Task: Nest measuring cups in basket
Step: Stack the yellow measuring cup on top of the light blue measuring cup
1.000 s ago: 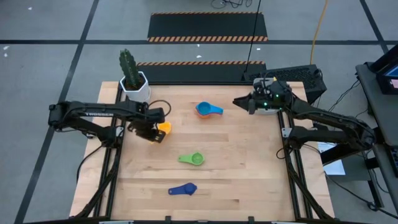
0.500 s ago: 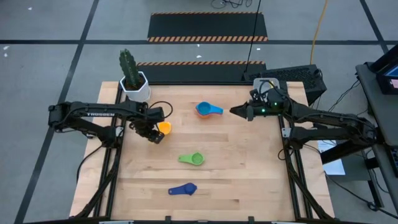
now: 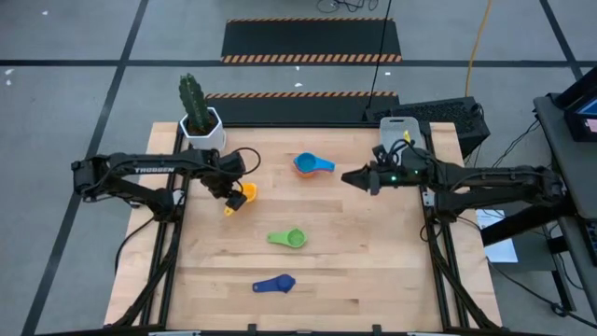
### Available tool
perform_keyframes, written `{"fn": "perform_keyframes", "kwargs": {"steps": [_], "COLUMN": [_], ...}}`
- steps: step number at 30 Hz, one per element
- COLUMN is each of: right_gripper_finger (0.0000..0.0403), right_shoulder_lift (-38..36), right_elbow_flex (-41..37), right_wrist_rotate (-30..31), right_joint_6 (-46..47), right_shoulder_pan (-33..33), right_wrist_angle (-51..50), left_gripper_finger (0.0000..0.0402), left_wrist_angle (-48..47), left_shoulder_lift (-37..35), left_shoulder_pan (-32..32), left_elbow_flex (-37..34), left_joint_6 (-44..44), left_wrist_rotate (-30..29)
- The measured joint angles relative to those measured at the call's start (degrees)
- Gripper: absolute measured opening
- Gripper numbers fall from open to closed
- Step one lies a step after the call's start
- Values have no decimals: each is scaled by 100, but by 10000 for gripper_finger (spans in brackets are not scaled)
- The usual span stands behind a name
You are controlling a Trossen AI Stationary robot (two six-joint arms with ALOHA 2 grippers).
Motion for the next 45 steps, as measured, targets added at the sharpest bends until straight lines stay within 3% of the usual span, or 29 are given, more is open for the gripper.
{"fn": "perform_keyframes", "kwargs": {"steps": [7, 19, 34, 45], "right_gripper_finger": [173, 173, 173, 173], "right_shoulder_lift": [0, 0, 0, 0], "right_elbow_flex": [0, 0, 0, 0], "right_wrist_rotate": [558, 725, 708, 668], "right_joint_6": [123, 124, -107, -308], "right_shoulder_pan": [362, 435, 435, 435], "right_wrist_angle": [-2, -2, -4, -4], "left_gripper_finger": [257, 258, 257, 169], "left_wrist_angle": [515, 1475, 1941, 2105], "left_shoulder_lift": [0, 0, -11, 7], "left_shoulder_pan": [-13, -56, -393, -566], "left_elbow_flex": [-419, -990, -1220, -1231], "left_joint_6": [89, 232, -91, -74], "left_wrist_rotate": [1, 68, 143, 117]}}
